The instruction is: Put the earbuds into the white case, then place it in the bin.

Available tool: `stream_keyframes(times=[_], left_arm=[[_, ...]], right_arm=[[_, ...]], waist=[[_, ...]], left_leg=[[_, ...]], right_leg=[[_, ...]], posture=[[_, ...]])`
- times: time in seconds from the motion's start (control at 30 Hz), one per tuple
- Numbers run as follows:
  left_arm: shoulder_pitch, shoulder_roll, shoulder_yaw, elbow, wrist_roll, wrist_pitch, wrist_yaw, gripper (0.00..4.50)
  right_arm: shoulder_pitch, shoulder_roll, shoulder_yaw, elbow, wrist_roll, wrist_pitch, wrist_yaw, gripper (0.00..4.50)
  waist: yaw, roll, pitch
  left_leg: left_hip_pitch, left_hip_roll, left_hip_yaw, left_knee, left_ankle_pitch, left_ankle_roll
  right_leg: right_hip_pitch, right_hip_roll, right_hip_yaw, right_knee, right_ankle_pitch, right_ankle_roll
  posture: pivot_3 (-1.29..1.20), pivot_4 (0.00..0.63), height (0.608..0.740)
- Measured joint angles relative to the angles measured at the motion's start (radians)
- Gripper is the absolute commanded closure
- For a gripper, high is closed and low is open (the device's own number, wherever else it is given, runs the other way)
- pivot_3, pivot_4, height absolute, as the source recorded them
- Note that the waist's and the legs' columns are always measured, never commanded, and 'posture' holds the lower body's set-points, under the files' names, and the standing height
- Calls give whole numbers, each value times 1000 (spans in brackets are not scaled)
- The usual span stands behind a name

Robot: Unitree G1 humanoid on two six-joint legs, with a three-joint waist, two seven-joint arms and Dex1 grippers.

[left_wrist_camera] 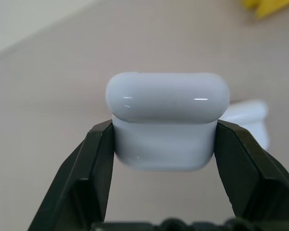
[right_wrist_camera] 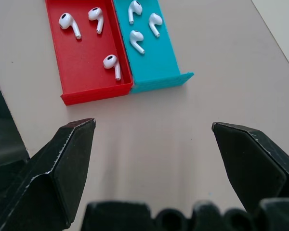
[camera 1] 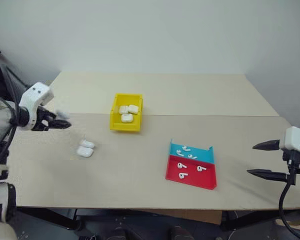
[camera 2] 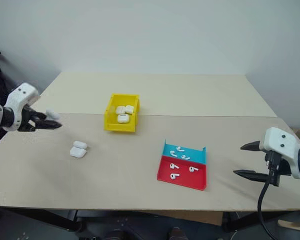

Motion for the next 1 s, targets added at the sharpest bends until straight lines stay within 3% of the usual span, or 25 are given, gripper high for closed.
stream_keyframes(times=[0.1, 0.27, 0.4, 0.57, 0.7, 0.87, 1.0], left_arm=[[105, -167, 182, -298, -131, -32, 79, 1718], [257, -389, 188, -571, -219, -125, 227, 1718], [355, -579, 97, -624, -237, -280, 309, 1718], [448, -752, 26, -544, -272, -591, 290, 1718], [503, -782, 0, -460, -315, -768, 195, 1718], [562, -784, -38, -345, -368, -978, 16, 1718], [606, -776, -44, -310, -438, -1025, -76, 1718]], right_arm=[[-37, -25, 6, -29, 9, 42, -16, 0], [-60, -92, 26, -139, 13, 111, -18, 0], [-101, -93, 114, -247, 20, 129, -37, 0], [-254, -165, 305, -345, 23, 243, -74, 0], [-414, -182, 469, -395, 41, 361, -73, 0], [-658, -87, 745, -408, -44, 452, -65, 0], [-782, 6, 908, -390, -114, 514, -48, 0]], waist=[[4, 2, -1], [-1, 2, -1], [-2, 1, -1], [-4, 3, -2], [-3, 4, -2], [-2, 5, -3], [-2, 6, -3]], left_leg=[[1, 0, 0, 2, 0, 0], [5, 0, -1, 2, 0, 0], [5, 0, -1, 4, 1, -1], [5, -1, 0, 4, 1, -1], [5, -1, 0, 4, 1, -1], [4, -1, 1, 4, 1, -1], [3, -1, 1, 4, 1, -1]], right_leg=[[2, -1, 0, 1, 0, 0], [5, 1, 1, 2, -1, 1], [4, 1, 2, 2, 0, 3], [4, 1, 3, 1, 1, 2], [3, 1, 4, 1, 1, 2], [2, 1, 4, 0, 0, 0], [0, 1, 4, 0, 1, 1]], posture=[[0, 150, 740], [0, 150, 740], [0, 150, 740], [0, 150, 740], [0, 150, 740], [0, 150, 740], [0, 150, 740]])
